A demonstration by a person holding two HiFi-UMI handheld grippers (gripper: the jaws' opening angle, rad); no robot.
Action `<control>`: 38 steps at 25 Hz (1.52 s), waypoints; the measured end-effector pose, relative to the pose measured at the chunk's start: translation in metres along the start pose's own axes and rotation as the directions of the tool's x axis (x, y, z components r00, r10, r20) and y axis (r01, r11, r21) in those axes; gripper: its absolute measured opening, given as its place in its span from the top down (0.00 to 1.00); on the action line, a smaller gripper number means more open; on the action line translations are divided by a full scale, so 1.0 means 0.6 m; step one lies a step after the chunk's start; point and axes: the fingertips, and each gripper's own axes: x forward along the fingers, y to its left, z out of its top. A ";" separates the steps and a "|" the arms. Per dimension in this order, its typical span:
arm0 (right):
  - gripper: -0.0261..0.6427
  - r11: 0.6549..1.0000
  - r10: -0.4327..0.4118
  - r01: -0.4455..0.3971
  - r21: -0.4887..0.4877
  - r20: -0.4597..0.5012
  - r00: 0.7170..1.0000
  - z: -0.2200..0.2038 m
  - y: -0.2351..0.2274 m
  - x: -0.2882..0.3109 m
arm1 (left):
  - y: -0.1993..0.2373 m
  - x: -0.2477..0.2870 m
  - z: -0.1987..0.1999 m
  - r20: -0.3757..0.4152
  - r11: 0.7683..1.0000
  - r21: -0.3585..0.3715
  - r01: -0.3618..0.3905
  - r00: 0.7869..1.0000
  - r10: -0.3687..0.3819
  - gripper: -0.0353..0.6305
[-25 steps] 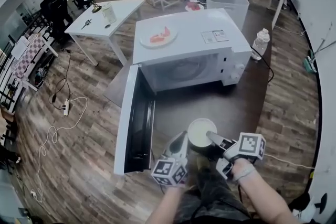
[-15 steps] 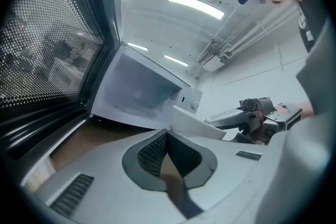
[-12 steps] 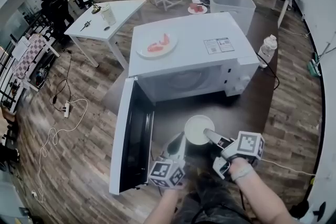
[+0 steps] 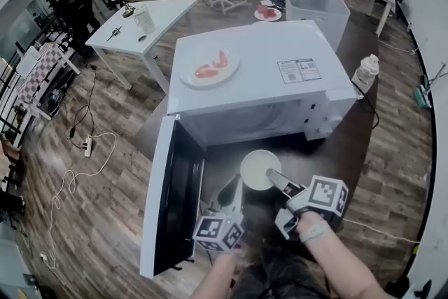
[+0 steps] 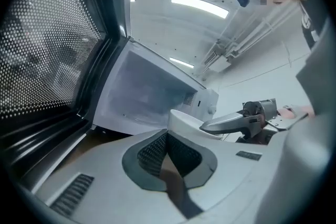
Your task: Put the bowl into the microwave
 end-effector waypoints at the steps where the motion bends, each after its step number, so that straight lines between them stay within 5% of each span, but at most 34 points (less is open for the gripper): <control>1: 0.76 1.000 -0.002 0.002 0.000 0.003 1.000 0.004 0.000 0.007 | 0.004 0.005 0.001 0.001 1.000 0.000 -0.006 1.000 0.006 0.93; 26: 0.76 0.998 -0.010 0.004 0.063 0.097 0.995 0.092 -0.007 0.125 | 0.036 0.095 0.020 0.032 0.998 -0.043 -0.051 0.998 0.052 0.93; 38: 0.76 0.997 -0.036 0.028 0.065 0.119 0.992 0.110 0.001 0.159 | 0.014 0.119 0.026 0.017 1.000 -0.005 0.004 1.000 -0.004 0.93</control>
